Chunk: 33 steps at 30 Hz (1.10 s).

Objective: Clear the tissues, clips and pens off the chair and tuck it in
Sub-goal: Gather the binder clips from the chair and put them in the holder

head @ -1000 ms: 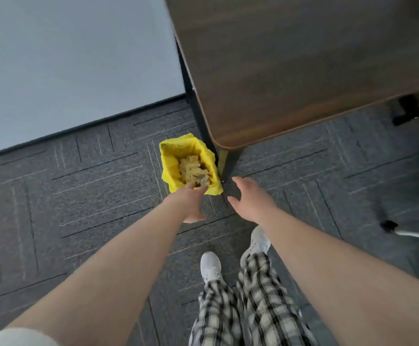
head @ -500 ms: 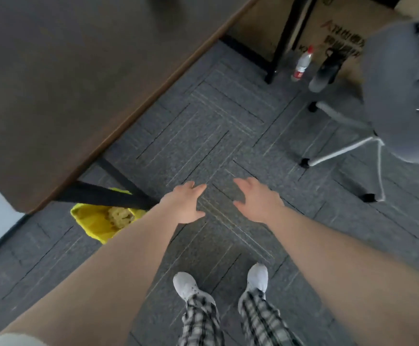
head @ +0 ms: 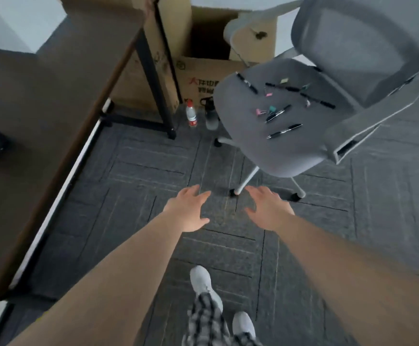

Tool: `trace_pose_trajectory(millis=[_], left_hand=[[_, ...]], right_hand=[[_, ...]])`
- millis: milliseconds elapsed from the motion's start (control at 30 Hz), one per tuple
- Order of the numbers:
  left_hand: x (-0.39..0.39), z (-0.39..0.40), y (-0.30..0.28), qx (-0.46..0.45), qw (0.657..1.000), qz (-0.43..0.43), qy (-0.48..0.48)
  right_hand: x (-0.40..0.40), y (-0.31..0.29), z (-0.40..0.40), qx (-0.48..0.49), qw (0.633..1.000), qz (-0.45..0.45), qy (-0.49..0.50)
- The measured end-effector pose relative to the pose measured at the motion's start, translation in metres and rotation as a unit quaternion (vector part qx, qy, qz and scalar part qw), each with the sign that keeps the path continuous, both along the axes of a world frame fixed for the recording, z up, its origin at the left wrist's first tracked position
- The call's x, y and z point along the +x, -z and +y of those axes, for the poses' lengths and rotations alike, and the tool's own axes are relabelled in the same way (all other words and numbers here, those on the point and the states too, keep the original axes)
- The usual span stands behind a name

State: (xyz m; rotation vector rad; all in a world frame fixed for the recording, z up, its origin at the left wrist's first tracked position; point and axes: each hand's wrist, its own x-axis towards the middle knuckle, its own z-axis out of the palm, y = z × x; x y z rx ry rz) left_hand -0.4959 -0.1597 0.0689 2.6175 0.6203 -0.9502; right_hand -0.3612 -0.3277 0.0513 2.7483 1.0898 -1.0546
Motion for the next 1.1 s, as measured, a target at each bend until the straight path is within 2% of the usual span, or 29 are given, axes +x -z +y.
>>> trace_pose_trajectory(millis=[167,400,767,1000,1100], left_hand=[[0.09,0.033,0.002,0.025,0.993,-0.03,0.109],[0.197,0.08,0.0,0.028,0.983,-0.038,0.177],[0.33,0.101,0.046,0.024,0.972,0.002,0.233],[0.402,0.11,0.081,-0.006,0.985,-0.024,0.169],[0.416,0.11,0.092,-0.012,0.985,-0.02,0.171]], right_hand=[[0.063,-0.01,0.016,0.015,0.993,-0.022,0.112],[0.14,-0.013,0.05,0.057,0.944,-0.016,0.326],[0.245,0.047,0.071,0.026,0.925,0.029,0.378],[0.295,0.081,0.099,0.019,0.902,0.054,0.428],[0.301,0.091,0.105,0.01,0.895,0.056,0.443]])
